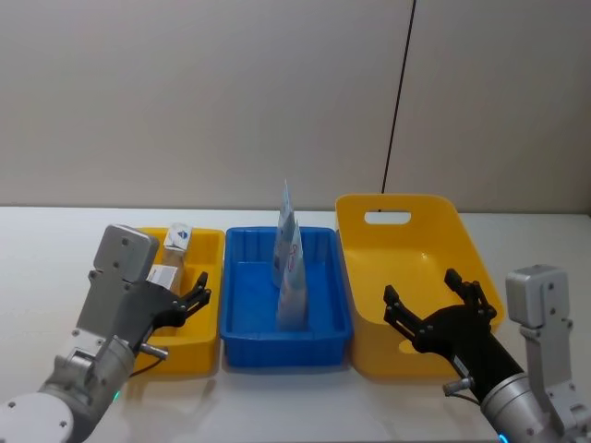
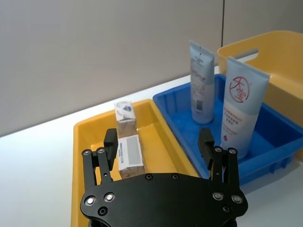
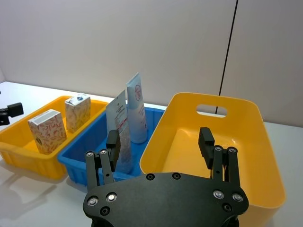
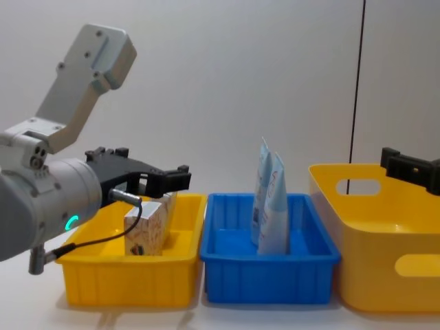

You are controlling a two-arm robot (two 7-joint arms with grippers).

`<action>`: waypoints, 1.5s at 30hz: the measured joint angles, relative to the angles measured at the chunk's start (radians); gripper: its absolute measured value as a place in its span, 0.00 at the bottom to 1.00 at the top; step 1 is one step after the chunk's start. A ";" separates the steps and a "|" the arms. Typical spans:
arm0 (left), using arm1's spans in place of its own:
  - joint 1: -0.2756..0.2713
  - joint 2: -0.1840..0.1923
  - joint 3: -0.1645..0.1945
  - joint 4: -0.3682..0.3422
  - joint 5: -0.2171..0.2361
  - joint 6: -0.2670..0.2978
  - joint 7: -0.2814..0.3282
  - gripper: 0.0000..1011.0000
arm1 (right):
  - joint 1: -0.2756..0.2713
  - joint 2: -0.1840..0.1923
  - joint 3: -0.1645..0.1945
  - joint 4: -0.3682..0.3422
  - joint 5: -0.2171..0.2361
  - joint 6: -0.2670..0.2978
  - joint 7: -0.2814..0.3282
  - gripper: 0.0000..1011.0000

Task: Bimanual collaborative sorting of washing and personal care products

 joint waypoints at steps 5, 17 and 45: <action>-0.008 -0.014 -0.002 0.013 0.007 0.044 0.018 0.99 | 0.000 0.000 0.000 0.000 0.000 0.000 0.000 0.99; -0.033 -0.037 -0.005 0.047 0.025 0.155 0.045 0.99 | 0.000 0.000 0.000 0.000 0.000 0.000 0.000 0.99; -0.137 -0.096 -0.038 0.247 0.012 0.184 -0.002 0.99 | 0.000 0.000 0.000 0.000 0.000 0.000 0.000 0.99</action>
